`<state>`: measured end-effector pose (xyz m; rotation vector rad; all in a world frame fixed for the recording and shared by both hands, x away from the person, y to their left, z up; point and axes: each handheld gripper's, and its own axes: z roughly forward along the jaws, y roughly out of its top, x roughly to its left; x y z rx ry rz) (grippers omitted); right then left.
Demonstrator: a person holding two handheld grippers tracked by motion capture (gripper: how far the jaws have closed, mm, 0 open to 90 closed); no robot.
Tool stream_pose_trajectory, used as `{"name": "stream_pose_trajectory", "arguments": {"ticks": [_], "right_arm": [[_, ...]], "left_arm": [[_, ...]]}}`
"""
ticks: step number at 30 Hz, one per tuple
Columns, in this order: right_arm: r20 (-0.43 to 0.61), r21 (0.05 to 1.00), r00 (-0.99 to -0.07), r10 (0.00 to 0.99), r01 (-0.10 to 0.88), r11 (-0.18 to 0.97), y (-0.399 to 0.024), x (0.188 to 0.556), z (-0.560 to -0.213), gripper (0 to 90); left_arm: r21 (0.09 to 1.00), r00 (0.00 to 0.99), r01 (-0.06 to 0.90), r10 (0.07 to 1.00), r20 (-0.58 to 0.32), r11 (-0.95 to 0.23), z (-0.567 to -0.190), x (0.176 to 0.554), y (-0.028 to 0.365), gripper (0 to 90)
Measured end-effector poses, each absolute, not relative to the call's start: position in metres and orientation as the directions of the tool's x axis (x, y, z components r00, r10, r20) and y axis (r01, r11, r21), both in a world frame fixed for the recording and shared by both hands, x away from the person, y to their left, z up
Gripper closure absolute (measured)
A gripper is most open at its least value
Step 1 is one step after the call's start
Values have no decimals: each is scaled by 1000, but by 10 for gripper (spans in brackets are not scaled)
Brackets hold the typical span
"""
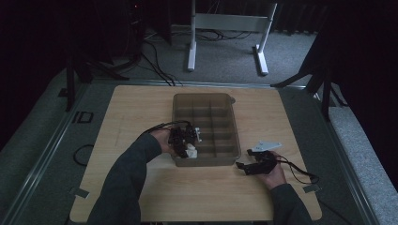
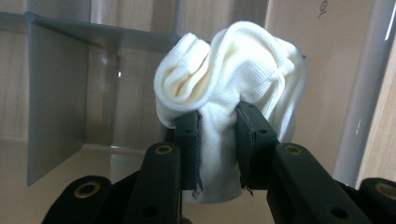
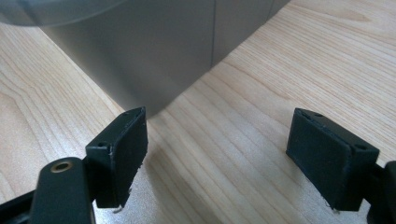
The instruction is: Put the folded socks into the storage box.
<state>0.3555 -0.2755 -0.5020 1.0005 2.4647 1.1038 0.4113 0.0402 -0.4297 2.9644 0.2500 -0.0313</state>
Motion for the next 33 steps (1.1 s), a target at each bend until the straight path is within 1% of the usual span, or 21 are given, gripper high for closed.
{"name": "stream_pose_trajectory", "arguments": {"ticks": [4, 9, 14, 18, 20, 25, 33], "right_arm": [[40, 735, -729, 683, 485, 474, -275, 355, -502, 199], [36, 736, -731, 681, 481, 477, -275, 355, -502, 199], [33, 736, -732, 680, 478, 479, -275, 355, -502, 199], [30, 736, -734, 679, 476, 481, -275, 355, -502, 199], [30, 737, -734, 679, 475, 481, -275, 355, -502, 199], [28, 736, -735, 678, 474, 483, -275, 355, -503, 198], [26, 736, -736, 676, 472, 485, -275, 355, -503, 194]], "left_arm": [[159, 984, 178, 174, -41, -971, -431, 412, 40, 720], [151, 980, 197, 192, -52, -969, -428, 411, 40, 687], [164, 973, 225, 214, -82, -960, -424, 414, 45, 650], [177, 970, 237, 225, -89, -955, -421, 413, 47, 609], [202, 967, 253, 240, -90, -946, -415, 414, 53, 589], [225, 967, 254, 243, -76, -941, -409, 413, 59, 596], [284, 971, 239, 237, -43, -929, -400, 411, 60, 665]]}}
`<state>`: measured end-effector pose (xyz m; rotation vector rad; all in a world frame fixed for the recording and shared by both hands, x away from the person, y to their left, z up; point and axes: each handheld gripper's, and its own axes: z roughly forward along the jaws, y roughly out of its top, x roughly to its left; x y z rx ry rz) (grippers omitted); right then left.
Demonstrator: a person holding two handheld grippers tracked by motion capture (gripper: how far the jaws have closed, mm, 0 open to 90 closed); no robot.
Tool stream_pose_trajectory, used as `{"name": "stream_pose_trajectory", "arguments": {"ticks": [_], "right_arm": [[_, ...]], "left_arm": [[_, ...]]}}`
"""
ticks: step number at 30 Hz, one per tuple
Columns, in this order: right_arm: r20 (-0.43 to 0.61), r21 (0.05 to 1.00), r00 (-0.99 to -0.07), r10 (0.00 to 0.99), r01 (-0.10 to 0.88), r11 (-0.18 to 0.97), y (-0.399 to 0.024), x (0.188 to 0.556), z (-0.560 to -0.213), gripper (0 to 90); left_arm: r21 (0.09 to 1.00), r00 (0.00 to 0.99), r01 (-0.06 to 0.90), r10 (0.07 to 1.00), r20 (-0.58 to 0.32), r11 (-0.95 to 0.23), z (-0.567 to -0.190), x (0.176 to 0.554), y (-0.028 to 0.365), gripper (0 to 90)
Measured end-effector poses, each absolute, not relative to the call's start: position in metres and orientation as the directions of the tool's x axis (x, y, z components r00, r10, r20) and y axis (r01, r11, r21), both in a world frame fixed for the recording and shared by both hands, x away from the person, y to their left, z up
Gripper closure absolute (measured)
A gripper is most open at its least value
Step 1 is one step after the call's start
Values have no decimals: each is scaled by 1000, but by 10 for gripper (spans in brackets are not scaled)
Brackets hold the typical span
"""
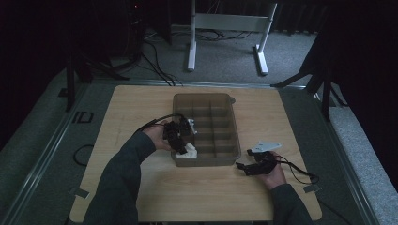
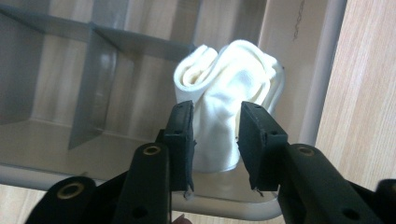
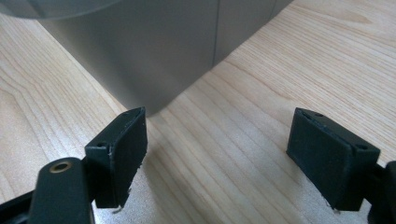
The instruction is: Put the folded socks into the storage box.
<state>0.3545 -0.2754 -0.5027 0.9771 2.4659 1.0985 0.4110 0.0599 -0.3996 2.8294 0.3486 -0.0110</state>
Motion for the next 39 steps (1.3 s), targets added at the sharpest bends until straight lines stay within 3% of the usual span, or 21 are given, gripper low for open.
{"name": "stream_pose_trajectory", "arguments": {"ticks": [10, 22, 39], "right_arm": [[24, 737, -738, 675, 469, 487, -275, 354, -503, 193], [23, 737, -739, 673, 468, 488, -275, 354, -503, 190], [22, 737, -740, 672, 467, 489, -275, 354, -503, 190]], "left_arm": [[324, 966, 245, 258, -1, -914, -395, 412, 63, 671], [333, 970, 219, 242, 31, -917, -398, 410, 54, 747], [296, 978, 181, 203, 45, -938, -406, 406, 40, 799]]}}
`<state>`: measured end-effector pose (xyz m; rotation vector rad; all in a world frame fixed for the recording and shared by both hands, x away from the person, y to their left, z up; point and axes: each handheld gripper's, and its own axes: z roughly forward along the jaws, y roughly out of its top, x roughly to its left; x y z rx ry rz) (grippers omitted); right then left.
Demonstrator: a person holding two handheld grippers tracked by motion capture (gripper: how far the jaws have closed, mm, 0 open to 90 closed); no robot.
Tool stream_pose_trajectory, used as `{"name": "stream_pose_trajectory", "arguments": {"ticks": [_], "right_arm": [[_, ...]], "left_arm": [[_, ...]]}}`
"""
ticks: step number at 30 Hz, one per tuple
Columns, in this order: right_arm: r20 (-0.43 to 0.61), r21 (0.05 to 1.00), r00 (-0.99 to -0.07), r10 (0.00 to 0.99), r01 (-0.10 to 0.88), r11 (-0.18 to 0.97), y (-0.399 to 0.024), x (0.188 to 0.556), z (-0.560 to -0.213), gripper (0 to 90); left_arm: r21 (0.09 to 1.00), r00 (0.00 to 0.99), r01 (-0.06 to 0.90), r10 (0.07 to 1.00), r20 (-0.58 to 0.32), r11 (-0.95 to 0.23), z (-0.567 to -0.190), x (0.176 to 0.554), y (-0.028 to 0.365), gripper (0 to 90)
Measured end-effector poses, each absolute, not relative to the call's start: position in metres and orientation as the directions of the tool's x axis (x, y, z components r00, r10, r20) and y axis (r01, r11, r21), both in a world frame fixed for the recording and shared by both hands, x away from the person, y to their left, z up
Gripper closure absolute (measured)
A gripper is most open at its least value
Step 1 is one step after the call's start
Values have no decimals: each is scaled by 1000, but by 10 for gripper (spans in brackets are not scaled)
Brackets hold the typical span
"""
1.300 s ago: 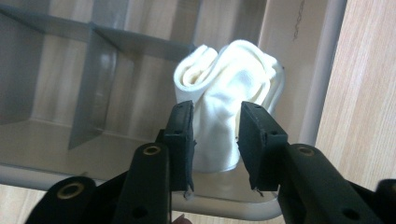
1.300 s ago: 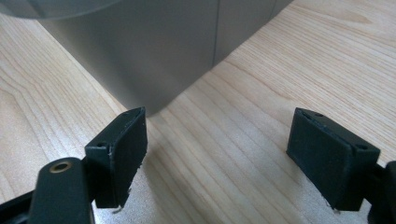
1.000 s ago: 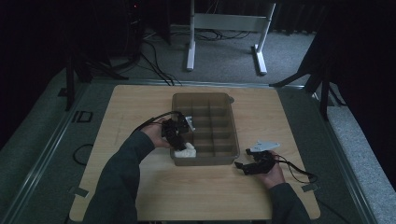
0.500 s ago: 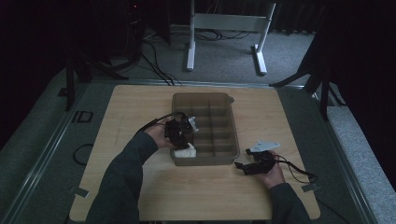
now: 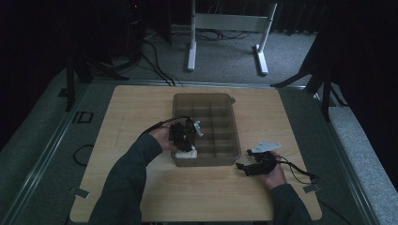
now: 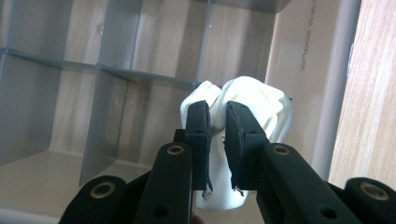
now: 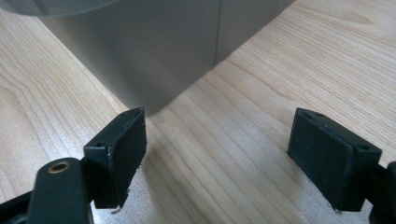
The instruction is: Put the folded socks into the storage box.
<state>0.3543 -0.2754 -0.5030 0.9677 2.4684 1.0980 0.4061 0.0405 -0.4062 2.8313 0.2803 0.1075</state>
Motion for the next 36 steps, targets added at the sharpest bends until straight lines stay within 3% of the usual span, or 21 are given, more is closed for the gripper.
{"name": "stream_pose_trajectory", "arguments": {"ticks": [36], "right_arm": [[22, 737, -740, 673, 467, 489, -275, 354, -503, 190]], "left_arm": [[204, 983, 161, 176, 58, -966, -427, 404, 29, 838]]}}
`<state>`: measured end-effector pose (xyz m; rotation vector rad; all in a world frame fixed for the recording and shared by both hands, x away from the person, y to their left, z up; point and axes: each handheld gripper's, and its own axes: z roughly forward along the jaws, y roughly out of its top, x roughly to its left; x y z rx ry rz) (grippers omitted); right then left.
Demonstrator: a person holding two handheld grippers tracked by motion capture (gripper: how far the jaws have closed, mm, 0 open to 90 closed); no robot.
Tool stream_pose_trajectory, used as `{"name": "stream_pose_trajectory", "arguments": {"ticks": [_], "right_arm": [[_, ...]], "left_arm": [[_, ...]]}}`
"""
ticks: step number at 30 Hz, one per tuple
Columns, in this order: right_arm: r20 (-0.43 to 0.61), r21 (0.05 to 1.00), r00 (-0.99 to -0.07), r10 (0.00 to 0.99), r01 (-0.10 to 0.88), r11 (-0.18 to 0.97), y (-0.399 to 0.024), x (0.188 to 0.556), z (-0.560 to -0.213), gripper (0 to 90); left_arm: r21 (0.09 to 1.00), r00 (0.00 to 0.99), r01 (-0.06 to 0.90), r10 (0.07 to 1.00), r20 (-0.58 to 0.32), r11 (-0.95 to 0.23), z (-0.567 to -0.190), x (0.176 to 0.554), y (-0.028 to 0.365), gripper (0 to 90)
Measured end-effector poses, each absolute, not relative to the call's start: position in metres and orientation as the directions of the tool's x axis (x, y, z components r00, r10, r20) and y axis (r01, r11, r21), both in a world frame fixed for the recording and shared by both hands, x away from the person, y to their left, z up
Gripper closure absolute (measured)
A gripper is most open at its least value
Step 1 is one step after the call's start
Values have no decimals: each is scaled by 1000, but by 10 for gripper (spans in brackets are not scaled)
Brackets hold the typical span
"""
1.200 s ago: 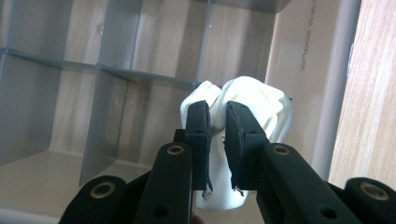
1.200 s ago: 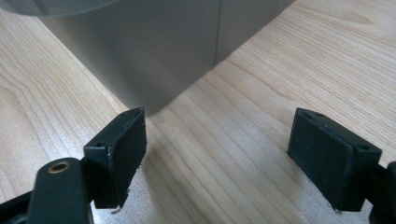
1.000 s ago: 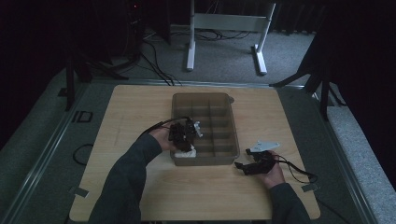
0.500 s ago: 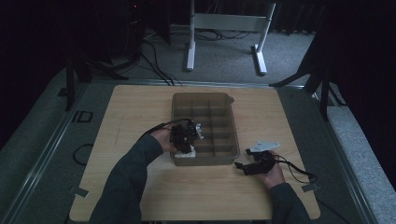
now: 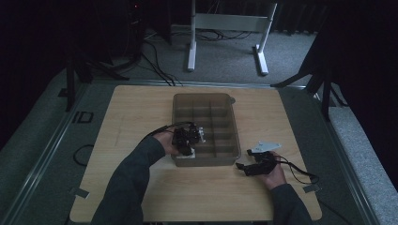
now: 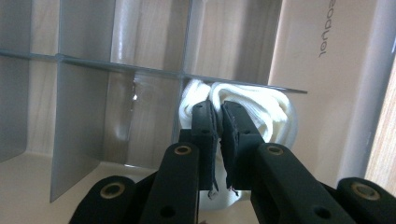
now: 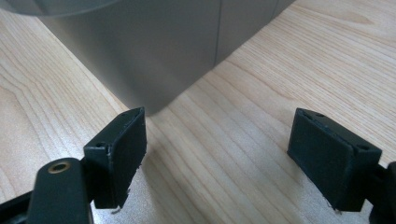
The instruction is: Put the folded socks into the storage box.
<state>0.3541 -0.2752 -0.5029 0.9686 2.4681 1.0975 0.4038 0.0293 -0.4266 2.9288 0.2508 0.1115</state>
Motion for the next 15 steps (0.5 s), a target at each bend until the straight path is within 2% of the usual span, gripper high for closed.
{"name": "stream_pose_trajectory", "arguments": {"ticks": [15], "right_arm": [[24, 737, -738, 674, 469, 487, -275, 354, -503, 192]], "left_arm": [[165, 985, 150, 161, 57, -975, -435, 405, 26, 843]]}}
